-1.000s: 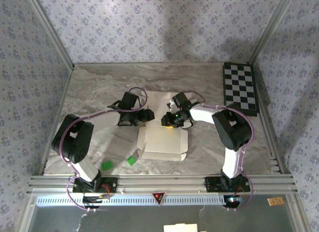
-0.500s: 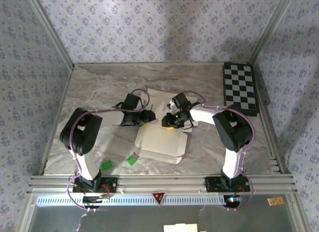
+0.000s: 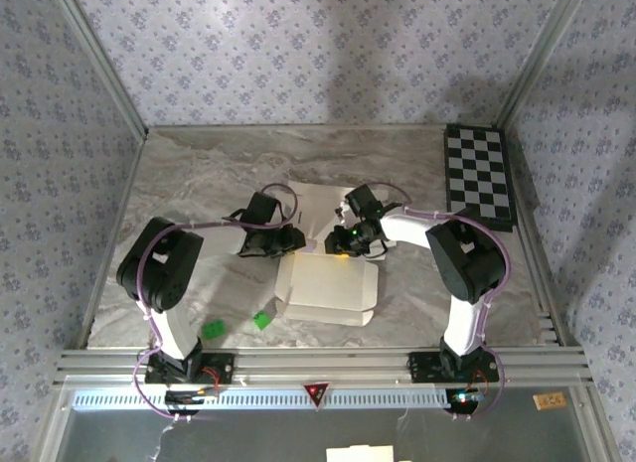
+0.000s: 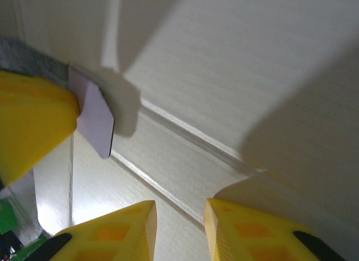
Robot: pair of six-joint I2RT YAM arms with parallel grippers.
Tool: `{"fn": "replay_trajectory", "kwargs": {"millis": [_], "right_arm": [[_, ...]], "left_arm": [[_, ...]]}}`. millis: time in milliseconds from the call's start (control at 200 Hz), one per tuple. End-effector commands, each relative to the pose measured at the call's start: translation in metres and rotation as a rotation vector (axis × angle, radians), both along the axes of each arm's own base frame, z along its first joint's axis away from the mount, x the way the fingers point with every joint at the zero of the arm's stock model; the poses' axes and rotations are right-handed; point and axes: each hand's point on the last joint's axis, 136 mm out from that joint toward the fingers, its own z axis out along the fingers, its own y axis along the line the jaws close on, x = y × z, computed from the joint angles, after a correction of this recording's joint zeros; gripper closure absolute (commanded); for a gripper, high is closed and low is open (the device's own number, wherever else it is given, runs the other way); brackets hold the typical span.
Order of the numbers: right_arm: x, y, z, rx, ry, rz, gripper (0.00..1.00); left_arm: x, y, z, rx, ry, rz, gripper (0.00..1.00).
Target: Fold the paper box
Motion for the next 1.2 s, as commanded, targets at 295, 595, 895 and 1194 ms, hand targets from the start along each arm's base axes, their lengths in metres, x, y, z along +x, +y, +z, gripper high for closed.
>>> {"fn": "replay_trajectory", "kwargs": {"millis": [295,595,895,1194], "right_arm": [[-0.002,-0.014,0.019,-0.009,-0.004,-0.001,0.69],[0.009,-0.022,0.047,0.001,-0.045,-0.011,0.69],[0.020,-0.035,0.050,-0.006,-0.044,-0.033,0.69],[0.053,-0.042,0.046,0.016,-0.039,-0.057,0.69]], "left_arm": [[-0.005,0.005,0.023,0.053,-0.013,0.005,0.76],[0.007,-0.009,0.044,0.011,-0.031,-0.019,0.76],[0.003,-0.017,0.035,-0.023,-0.012,-0.025,0.76],[0.037,0.016,0.078,0.050,-0.133,0.025,0.65]]}}
